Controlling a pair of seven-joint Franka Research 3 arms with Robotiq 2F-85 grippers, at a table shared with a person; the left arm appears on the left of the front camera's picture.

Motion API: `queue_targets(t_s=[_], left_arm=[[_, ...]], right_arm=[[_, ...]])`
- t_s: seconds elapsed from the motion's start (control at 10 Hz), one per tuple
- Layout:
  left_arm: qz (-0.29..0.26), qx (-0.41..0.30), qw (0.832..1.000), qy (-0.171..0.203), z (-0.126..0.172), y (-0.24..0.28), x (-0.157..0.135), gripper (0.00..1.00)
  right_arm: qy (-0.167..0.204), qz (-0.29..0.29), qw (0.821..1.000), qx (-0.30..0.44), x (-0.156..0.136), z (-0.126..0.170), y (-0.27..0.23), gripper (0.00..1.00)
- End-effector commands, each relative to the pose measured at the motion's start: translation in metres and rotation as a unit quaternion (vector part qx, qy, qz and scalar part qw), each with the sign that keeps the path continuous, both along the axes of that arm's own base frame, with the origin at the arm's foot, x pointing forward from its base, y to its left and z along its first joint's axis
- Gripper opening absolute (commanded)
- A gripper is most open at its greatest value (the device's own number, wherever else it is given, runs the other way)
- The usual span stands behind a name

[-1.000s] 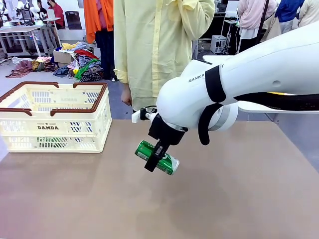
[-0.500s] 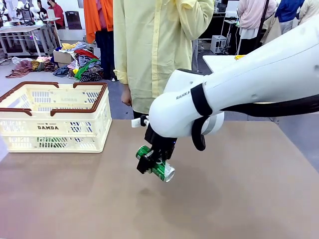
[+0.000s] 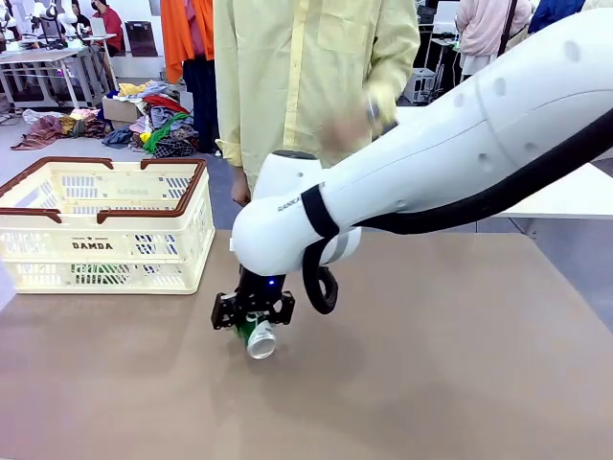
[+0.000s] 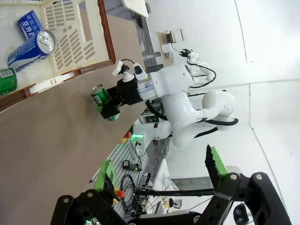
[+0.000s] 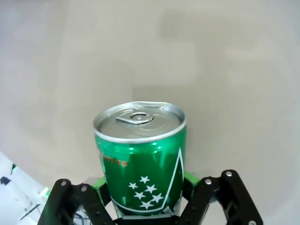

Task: Place the drinks into the Shopping basket.
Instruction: Pick up one drink and place it into the Shopping basket.

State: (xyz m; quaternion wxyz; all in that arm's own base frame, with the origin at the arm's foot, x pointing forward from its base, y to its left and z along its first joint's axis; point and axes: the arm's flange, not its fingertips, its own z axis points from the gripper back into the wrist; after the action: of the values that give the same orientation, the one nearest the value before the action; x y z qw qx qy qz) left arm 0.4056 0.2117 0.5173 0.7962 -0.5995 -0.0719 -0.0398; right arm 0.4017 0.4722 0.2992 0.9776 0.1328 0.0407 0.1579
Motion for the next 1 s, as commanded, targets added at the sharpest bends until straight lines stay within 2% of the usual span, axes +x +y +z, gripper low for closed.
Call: queue_targets(t_s=[0.0, 0.3, 0.4, 0.5, 0.9], left_arm=[[-0.002, 0.001, 1.000, -0.001, 0.000, -0.002, -0.004, 1.00], [-0.002, 0.001, 1.000, -0.001, 0.000, -0.002, -0.004, 1.00], [-0.002, 0.001, 1.000, -0.001, 0.000, -0.002, -0.004, 1.00], [-0.002, 0.001, 1.000, -0.001, 0.000, -0.002, -0.004, 1.00], [-0.002, 0.001, 1.000, -0.001, 0.000, -0.002, -0.004, 1.00]], right_arm=[[-0.005, -0.017, 0.999, -0.034, 0.009, -0.002, 0.009, 0.00], [-0.009, -0.030, 0.998, -0.059, 0.007, -0.008, 0.005, 0.00], [-0.008, -0.028, 0.998, -0.060, 0.006, -0.009, 0.003, 0.46], [-0.005, -0.028, 0.998, -0.064, 0.006, -0.010, 0.001, 1.00], [-0.001, -0.032, 0.997, -0.069, 0.008, -0.010, -0.005, 1.00]])
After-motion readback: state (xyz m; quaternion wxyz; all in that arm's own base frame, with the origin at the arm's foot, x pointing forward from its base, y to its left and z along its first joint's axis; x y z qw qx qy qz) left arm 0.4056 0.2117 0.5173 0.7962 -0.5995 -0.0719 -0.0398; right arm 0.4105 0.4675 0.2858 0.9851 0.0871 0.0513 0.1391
